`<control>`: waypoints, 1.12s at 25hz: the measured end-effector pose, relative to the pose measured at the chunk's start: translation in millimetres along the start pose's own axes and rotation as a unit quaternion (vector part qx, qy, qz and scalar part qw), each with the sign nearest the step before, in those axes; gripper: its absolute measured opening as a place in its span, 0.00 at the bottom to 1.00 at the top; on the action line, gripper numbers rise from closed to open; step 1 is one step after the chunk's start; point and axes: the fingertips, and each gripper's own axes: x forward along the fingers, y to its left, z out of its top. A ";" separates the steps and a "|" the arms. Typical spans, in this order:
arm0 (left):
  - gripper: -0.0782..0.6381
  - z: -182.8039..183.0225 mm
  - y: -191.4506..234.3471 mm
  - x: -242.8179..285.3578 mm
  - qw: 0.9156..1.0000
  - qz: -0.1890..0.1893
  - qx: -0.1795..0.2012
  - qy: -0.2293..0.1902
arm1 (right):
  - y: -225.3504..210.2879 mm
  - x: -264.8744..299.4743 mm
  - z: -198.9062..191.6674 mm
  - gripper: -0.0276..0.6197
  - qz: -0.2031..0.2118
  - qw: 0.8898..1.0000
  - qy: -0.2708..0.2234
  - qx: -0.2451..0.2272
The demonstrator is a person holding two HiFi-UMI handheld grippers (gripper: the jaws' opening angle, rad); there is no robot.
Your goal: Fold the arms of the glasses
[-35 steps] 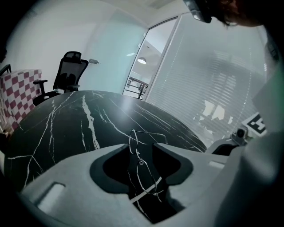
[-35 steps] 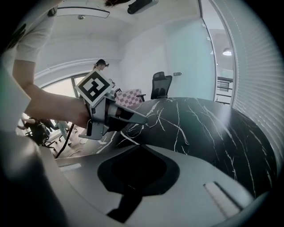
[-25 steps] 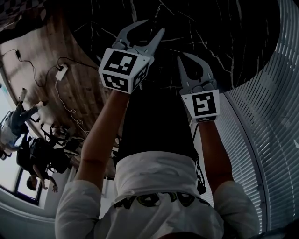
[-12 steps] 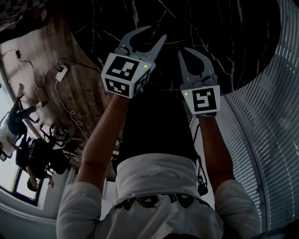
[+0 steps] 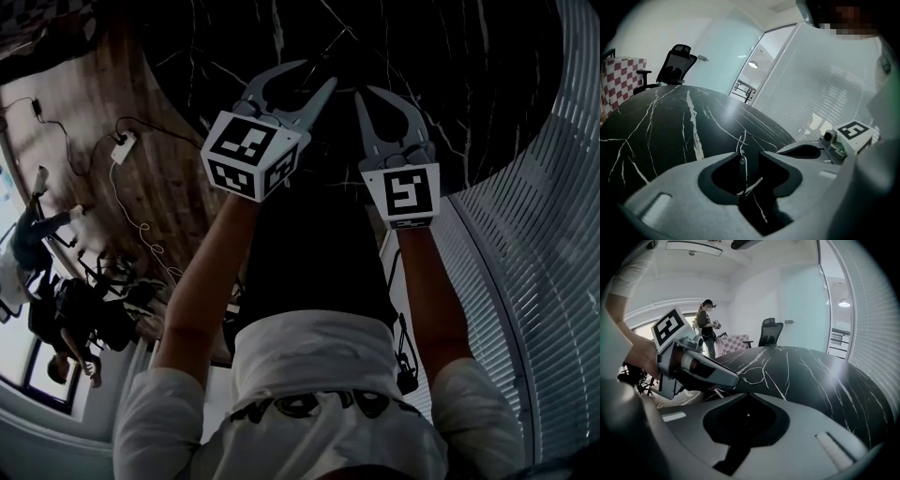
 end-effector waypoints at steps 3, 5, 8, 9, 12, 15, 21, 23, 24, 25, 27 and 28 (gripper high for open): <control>0.30 0.0 -0.6 -0.6 1.000 -0.004 -0.004 -0.002 | -1.2 3.8 3.0 0.04 -0.002 1.000 -0.004 -0.001; 0.30 -0.7 -1.1 -1.1 1.000 -0.006 -0.007 -0.002 | -1.1 5.7 3.7 0.04 -0.002 1.000 -0.006 0.001; 0.30 -1.6 -2.5 -1.7 1.000 -0.010 -0.011 -0.002 | -1.7 8.3 5.8 0.04 -0.004 1.000 -0.011 0.001; 0.30 -1.9 -2.7 -2.0 1.000 -0.012 -0.012 -0.002 | -2.0 9.4 6.9 0.04 -0.005 1.000 -0.012 0.000; 0.30 -3.0 -2.0 -3.4 1.000 -0.014 -0.017 -0.003 | -2.1 13.5 9.5 0.04 -0.007 1.000 -0.016 -0.002; 0.30 -3.1 -1.5 -5.0 1.000 -0.016 -0.022 -0.006 | -2.4 17.0 12.2 0.04 -0.007 1.000 -0.022 0.001; 0.30 -4.5 -2.4 -6.7 0.999 -0.023 -0.033 -0.004 | -2.2 21.0 15.1 0.04 -0.008 0.999 -0.035 0.014; 0.30 -5.0 -2.9 -7.7 0.999 -0.029 -0.040 -0.004 | -2.1 23.3 17.1 0.04 -0.006 0.999 -0.040 0.017; 0.30 -5.2 -3.2 -8.0 0.998 -0.033 -0.045 -0.004 | -2.4 24.3 18.1 0.04 -0.005 0.999 -0.042 0.018; 0.30 -5.6 -3.8 -8.4 0.998 -0.036 -0.051 -0.004 | -2.4 25.0 18.8 0.04 -0.004 0.999 -0.044 0.021; 0.30 -6.9 -5.1 -9.6 0.997 -0.043 -0.059 -0.004 | -1.7 25.7 19.3 0.04 -0.002 0.999 -0.047 0.025; 0.30 -7.5 -5.6 -10.1 0.997 -0.045 -0.060 -0.003 | -1.3 26.2 19.7 0.04 0.000 0.998 -0.049 0.026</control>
